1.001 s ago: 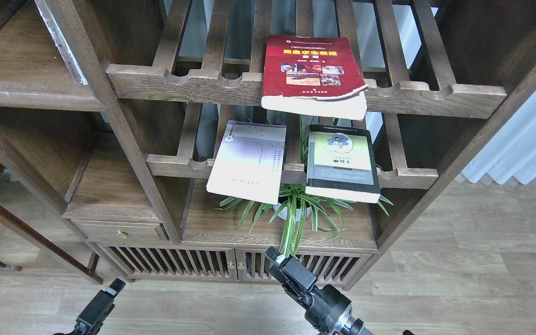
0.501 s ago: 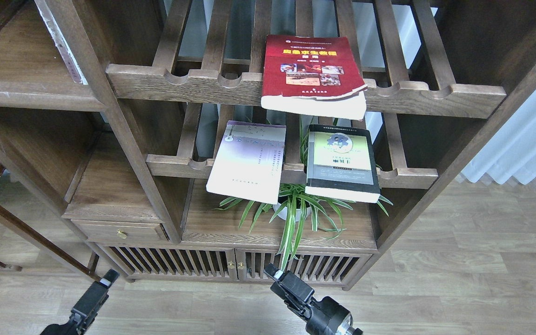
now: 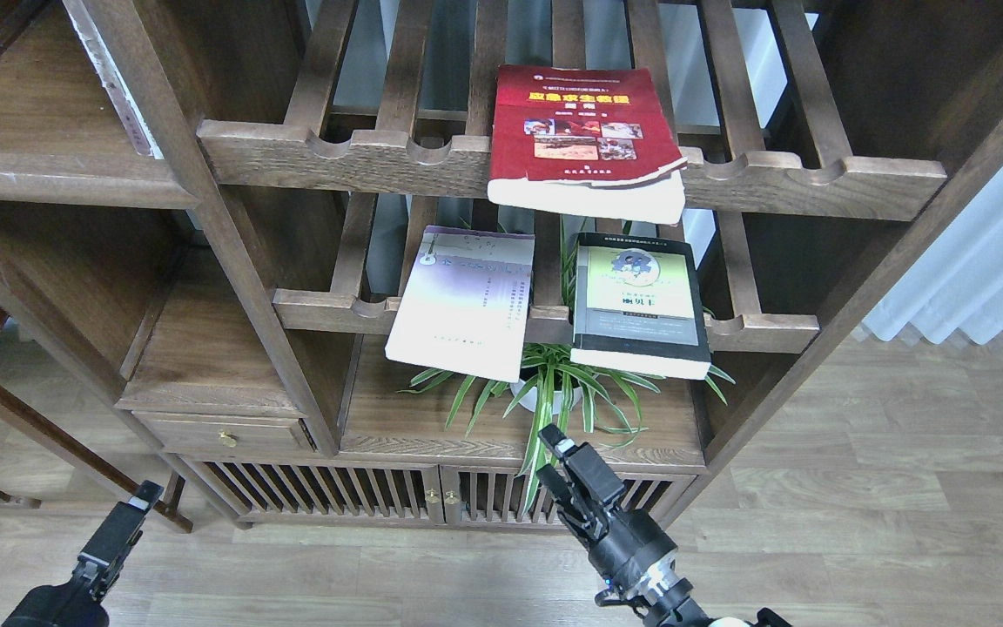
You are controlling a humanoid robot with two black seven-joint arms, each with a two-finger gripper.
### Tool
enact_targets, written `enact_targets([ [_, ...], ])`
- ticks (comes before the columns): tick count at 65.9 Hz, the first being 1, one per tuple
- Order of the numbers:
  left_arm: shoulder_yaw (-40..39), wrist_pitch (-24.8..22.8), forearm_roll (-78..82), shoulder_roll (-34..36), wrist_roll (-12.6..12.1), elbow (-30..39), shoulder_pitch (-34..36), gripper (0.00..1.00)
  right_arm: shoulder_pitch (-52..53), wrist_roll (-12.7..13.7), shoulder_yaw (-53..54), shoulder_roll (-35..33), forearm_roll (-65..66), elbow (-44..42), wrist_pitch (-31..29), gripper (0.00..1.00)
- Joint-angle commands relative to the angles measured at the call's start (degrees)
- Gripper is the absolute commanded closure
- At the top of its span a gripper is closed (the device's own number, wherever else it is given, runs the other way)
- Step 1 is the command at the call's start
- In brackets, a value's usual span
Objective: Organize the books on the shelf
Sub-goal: 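Raise the right gripper toward the black-framed green book on the lower shelf, then grasp the bottom edge of the black-framed green book with the right gripper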
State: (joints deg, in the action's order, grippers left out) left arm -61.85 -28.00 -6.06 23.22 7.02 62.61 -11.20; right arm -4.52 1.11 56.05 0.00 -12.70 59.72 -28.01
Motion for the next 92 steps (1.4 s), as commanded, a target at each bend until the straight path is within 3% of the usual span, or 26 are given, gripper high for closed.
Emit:
enact_targets([
  [1, 0.0, 0.0, 0.0, 0.0, 0.0, -0.9, 0.4, 0.00, 1.2, -1.2, 0.1, 0.0, 0.0, 0.1, 0.0, 0.01],
  [44, -1.2, 0.0, -0.1, 0.8, 0.0, -1.1, 0.2, 0.00, 5.1, -1.3, 6.7, 0.0, -5.5, 1.3, 0.0, 0.04],
  [51, -1.3, 0.0, -0.1, 0.9, 0.1, -1.3, 0.3, 0.00, 5.6, -1.6, 6.8, 0.0, -6.4, 0.7, 0.0, 0.10],
  [69, -3.3, 0.0, -0.1, 2.4, 0.1, -1.3, 0.6, 0.00, 6.5, -5.9, 6.8, 0.0, -8.1, -0.2, 0.0, 0.26],
  [92, -3.8, 0.0, -0.1, 2.7, 0.1, -2.4, 0.5, 0.00, 6.5, -6.0, 7.0, 0.0, -9.7, -0.2, 0.0, 0.45],
])
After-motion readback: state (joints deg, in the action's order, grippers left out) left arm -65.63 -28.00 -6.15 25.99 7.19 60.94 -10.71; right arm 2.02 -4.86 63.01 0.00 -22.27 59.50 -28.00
